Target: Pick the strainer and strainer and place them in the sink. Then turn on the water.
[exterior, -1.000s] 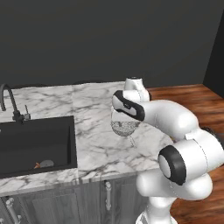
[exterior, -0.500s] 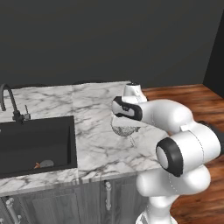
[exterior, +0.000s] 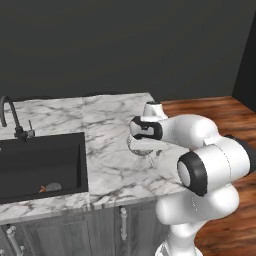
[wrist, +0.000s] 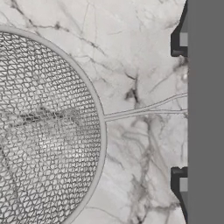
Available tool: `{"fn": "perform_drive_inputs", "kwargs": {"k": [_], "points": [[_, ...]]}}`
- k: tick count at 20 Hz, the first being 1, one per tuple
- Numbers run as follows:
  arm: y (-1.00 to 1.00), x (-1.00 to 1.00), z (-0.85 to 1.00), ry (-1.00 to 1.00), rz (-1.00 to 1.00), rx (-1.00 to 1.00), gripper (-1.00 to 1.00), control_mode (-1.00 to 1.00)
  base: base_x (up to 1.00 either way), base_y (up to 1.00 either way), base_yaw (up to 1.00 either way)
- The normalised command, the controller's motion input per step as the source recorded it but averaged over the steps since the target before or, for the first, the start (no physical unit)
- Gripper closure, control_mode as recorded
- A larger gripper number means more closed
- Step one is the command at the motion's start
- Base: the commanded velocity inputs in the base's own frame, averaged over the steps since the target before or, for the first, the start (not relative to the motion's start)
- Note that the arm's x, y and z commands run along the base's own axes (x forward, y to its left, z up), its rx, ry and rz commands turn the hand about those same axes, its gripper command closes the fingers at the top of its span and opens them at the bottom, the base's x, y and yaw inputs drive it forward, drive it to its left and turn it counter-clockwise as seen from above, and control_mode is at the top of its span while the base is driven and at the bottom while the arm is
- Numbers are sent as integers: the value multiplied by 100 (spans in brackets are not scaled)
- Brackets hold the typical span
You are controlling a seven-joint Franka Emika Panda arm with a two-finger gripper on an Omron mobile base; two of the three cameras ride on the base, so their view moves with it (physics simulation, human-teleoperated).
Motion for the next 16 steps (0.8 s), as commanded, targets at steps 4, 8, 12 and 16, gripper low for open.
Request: {"fn": "perform_drive_inputs", "kwargs": {"k": [4,8,12,16], "points": [[-5,13,-21,0,0,0,-100,-100,0,0,0],[-6,14,-19,0,0,0,-100,-100,0,0,0],[-1,11,-6,0,0,0,-100,-100,0,0,0],[0,9,0,0,0,0,-100,-100,0,0,0]]}}
